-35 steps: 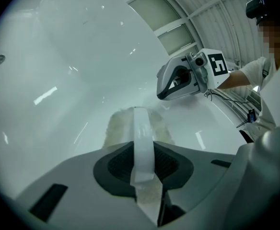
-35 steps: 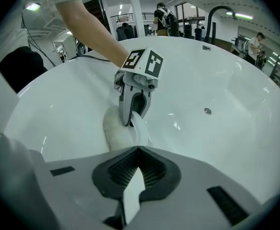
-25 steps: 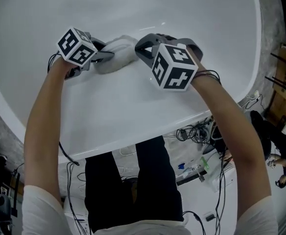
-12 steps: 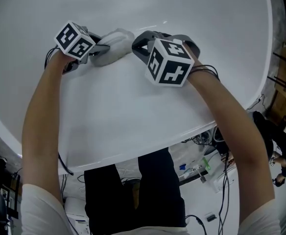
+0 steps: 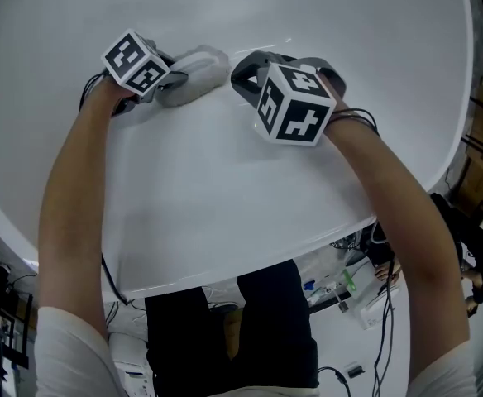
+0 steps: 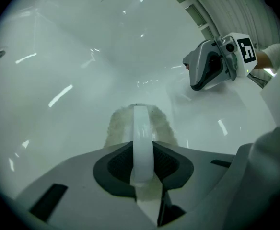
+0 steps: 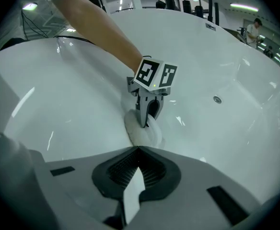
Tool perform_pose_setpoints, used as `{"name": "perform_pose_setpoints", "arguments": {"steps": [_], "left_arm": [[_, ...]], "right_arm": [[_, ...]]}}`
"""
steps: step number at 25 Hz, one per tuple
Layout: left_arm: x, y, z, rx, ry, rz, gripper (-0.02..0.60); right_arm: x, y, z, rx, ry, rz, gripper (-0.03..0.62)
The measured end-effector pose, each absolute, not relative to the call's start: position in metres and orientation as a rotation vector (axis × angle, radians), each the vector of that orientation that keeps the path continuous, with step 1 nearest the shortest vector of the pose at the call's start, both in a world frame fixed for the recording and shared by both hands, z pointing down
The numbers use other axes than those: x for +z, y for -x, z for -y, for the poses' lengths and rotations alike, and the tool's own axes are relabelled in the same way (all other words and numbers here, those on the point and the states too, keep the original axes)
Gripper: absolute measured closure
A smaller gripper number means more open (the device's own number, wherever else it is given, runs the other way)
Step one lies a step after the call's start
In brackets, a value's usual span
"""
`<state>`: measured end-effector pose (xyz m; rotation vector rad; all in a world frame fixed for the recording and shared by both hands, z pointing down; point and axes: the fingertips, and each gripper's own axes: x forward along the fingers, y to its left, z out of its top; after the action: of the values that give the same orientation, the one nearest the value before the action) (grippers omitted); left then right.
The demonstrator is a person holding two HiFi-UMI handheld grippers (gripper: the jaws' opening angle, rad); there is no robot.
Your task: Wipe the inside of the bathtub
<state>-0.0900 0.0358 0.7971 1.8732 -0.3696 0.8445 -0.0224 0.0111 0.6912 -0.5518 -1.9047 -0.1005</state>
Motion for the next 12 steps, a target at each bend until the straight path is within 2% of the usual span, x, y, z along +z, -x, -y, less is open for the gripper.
{"name": "perform_pose_setpoints", "arguments": {"steps": [12], "left_arm": [[0.817, 0.124, -0.059, 1.096, -1.716, 0.34, 0.486]], "right_arm": [[0.691, 0.03, -0.007, -0.11, 0.545, 1.912, 0.576]]}}
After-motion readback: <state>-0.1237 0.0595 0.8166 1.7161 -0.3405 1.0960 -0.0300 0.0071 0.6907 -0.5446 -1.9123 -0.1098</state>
